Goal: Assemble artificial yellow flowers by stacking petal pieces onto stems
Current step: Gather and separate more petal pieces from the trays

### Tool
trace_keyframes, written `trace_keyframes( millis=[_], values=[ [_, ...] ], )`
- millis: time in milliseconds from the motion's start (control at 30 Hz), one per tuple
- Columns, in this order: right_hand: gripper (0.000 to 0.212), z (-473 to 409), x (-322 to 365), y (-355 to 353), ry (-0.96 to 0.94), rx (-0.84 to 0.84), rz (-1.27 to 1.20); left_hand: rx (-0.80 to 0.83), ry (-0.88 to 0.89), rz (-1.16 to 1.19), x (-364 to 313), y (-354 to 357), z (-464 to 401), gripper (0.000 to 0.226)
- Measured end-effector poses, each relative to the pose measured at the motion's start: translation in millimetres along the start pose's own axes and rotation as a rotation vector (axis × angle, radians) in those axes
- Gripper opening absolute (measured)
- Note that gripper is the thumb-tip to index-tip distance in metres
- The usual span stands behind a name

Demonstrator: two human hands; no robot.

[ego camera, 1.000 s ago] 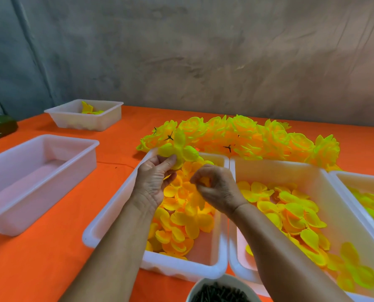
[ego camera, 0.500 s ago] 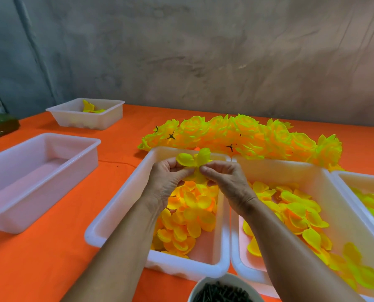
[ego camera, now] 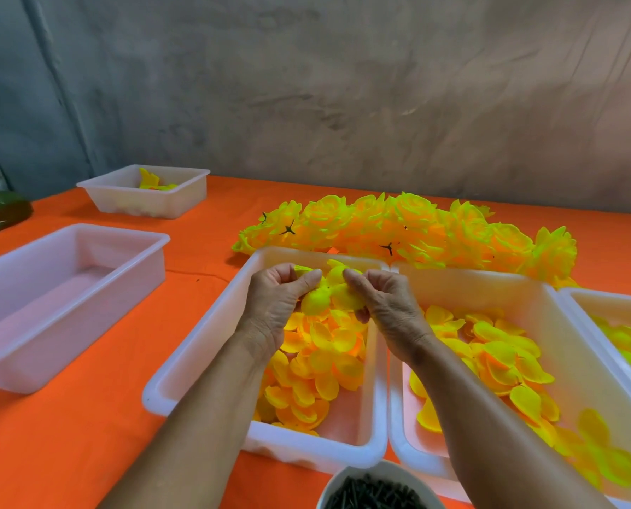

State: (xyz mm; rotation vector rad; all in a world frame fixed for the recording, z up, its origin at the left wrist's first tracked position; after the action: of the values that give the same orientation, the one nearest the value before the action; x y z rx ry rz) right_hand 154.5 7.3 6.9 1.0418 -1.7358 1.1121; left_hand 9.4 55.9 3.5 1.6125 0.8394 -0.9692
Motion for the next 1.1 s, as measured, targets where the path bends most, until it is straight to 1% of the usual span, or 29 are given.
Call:
trace_keyframes(
  millis=[67, 100, 167, 200, 233, 333, 433, 567, 700, 800, 967, 1100],
  values=[
    [0.035, 0.7, 1.4, 1.5, 0.001, 0.051, 0.060, -0.018, 0.058, 0.002, -2.8, -0.9, 0.3, 0.013],
    [0.034, 1.1, 2.1, 3.0, -0.011, 0.096, 0.098, -0.025, 0.078, 0.003, -3.8, -1.4, 0.2, 0.014],
    [0.021, 2.7, 4.1, 6.6, -0.051, 0.189, 0.151, -0.026, 0.099, 0.012, -5.0, -1.3, 0.4, 0.016],
    [0.014, 3.1, 4.1, 7.5, -0.064, 0.211, 0.137, -0.020, 0.103, 0.018, -5.4, -0.6, 0.7, 0.016],
    [0.012, 3.0, 3.4, 6.9, -0.073, 0.206, 0.102, -0.010, 0.103, 0.024, -5.7, 0.4, 1.0, 0.016],
    [0.015, 1.8, 0.4, 1.2, -0.067, 0.121, 0.015, 0.021, 0.090, 0.048, -5.9, 2.9, 1.7, 0.013],
    [0.017, 0.7, -1.1, 0.0, -0.046, 0.087, 0.002, -0.018, 0.083, 0.045, -6.3, 0.0, 0.2, 0.011],
    [0.017, -0.2, -1.3, -3.0, -0.043, 0.030, -0.031, -0.004, 0.058, 0.001, -6.3, 1.4, 1.8, 0.010],
    [0.023, 0.1, -2.0, -3.7, -0.021, -0.023, -0.028, 0.012, 0.037, 0.004, -6.3, 1.9, 2.8, 0.009],
    [0.018, -0.5, -0.8, -3.3, -0.017, -0.032, -0.012, 0.030, 0.035, 0.005, -6.7, 2.3, 3.0, 0.007],
    [0.011, -0.6, -3.0, -4.3, -0.012, -0.014, -0.056, 0.079, 0.023, -0.009, -4.1, 3.1, 2.3, 0.009],
    [0.006, -1.9, -5.2, -5.6, 0.045, -0.043, -0.102, 0.106, 0.029, -0.019, -3.9, 4.0, 2.4, 0.011]
  ],
)
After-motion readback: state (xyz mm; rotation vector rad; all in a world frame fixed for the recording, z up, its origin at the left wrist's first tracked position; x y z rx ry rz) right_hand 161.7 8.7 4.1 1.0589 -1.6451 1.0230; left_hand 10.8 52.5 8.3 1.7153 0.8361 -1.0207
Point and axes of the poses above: each hand's wrist, its own z-axis away from the middle knuckle, its own y-axis out of the palm, x = y × z, the point moved 4 cm from there along -z, towards the middle knuckle, and after that the axes turned 15 degrees about z, right-handed, at the moved point
